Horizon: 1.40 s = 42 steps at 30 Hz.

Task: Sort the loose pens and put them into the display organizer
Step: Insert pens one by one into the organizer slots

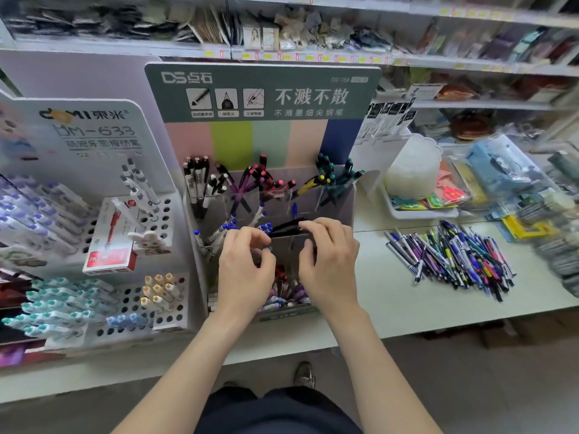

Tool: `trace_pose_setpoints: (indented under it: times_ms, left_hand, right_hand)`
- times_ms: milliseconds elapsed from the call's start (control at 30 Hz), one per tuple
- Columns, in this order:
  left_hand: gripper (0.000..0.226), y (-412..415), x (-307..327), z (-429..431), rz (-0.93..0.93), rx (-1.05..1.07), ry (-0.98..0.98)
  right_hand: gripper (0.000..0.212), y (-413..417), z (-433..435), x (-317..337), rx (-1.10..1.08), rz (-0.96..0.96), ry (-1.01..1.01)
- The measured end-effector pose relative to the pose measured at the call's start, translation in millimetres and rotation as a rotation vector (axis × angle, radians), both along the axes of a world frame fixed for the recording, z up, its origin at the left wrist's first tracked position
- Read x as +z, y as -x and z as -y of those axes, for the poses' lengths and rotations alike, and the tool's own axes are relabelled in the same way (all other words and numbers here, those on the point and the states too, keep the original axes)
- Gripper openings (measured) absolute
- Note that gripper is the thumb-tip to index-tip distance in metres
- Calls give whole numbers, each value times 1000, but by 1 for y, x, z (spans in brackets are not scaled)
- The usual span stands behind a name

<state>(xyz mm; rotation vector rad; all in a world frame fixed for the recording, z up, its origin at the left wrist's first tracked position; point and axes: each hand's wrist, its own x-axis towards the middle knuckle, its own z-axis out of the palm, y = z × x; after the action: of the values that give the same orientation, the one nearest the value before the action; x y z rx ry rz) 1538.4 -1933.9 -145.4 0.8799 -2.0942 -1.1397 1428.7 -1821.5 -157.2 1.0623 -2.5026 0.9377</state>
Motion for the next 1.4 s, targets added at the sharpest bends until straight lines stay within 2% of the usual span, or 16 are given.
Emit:
trace_pose_setpoints:
  times_ms: [100, 233, 300, 400, 467, 567, 733, 967, 1067, 1200, 1400]
  left_hand:
    - [25, 4, 2, -10, -3, -84, -48]
    - [17, 20, 1, -34, 94, -376, -120]
    - [15, 34, -1, -52, 162, -504, -80]
    - [14, 64, -6, -80, 249, -620, -56]
    - [15, 92, -9, -101, 286, -646, -41]
    - [15, 139, -20, -136, 349, -673, -36]
    - [22, 214, -64, -183, 612, -743, -75]
    - [44, 278, -122, -221, 833, -601, -263]
    - [53, 293, -139, -228, 857, -559, -327]
    - [61, 315, -154, -229, 834, -498, -423]
    - [69, 348, -182, -219, 763, -348, -574]
  right_hand:
    - [33, 1, -23, 6, 16, 130, 203]
    - [33, 21, -51, 7, -146, 528, 335]
    - [34, 43, -69, -1, -225, 704, 284]
    - [27, 87, -103, -22, -246, 859, -3]
    - [25, 117, -131, -38, -246, 877, -141]
    - [24, 161, -175, -65, -287, 849, -229]
    - [20, 219, -236, -119, -403, 778, -368]
    - [25, 262, -251, -162, -380, 719, -443]
    - [26, 274, -246, -166, -380, 737, -520]
    - [30, 286, -249, -169, -399, 774, -490]
    - [17, 303, -241, -167, -344, 712, -517]
